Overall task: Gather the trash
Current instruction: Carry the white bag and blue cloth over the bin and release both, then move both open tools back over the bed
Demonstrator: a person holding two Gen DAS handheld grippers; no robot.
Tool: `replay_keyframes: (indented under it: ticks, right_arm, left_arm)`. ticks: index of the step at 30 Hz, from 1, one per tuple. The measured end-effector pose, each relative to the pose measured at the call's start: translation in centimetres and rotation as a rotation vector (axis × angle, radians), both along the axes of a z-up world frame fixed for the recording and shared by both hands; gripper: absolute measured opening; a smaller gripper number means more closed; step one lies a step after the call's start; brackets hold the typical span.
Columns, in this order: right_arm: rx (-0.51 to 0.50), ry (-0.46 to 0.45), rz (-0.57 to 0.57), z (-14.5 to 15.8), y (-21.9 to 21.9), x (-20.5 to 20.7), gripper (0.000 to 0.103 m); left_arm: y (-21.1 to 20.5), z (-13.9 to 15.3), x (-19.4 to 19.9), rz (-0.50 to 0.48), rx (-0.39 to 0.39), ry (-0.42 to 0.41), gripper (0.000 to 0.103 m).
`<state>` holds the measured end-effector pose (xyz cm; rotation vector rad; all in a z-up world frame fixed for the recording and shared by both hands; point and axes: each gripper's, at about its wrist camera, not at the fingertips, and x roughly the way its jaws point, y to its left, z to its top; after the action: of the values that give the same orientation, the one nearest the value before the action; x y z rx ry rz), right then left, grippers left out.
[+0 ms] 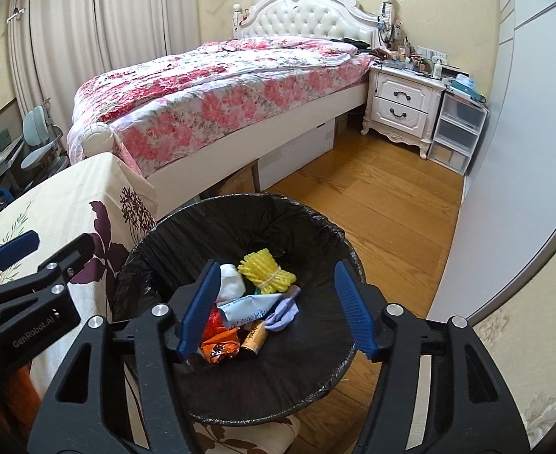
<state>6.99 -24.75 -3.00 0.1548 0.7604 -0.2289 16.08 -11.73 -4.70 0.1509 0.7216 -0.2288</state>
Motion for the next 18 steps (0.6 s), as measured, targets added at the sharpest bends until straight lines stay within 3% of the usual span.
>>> replay_keyframes:
  ticks: [2,6,18]
  right_arm:
    - [-0.009,-0.005,-0.003,0.2,0.1,-0.2,0.072]
    - [-0.009,-0.008,-0.009,0.5,0.4,-0.4,0.075]
    - [-0.002,-0.021,0.068,1.5,4.2,-1.3,0.076]
  left_arm:
    - [0.2,0.3,-0.2,0.008,0.009,-0.01,0.082]
    - [1.0,0.9,-0.7,0.025,0.015,-0.023,0.082]
    - [7.2,1.9,-2.8,0.133,-0.003,-0.026,0.082]
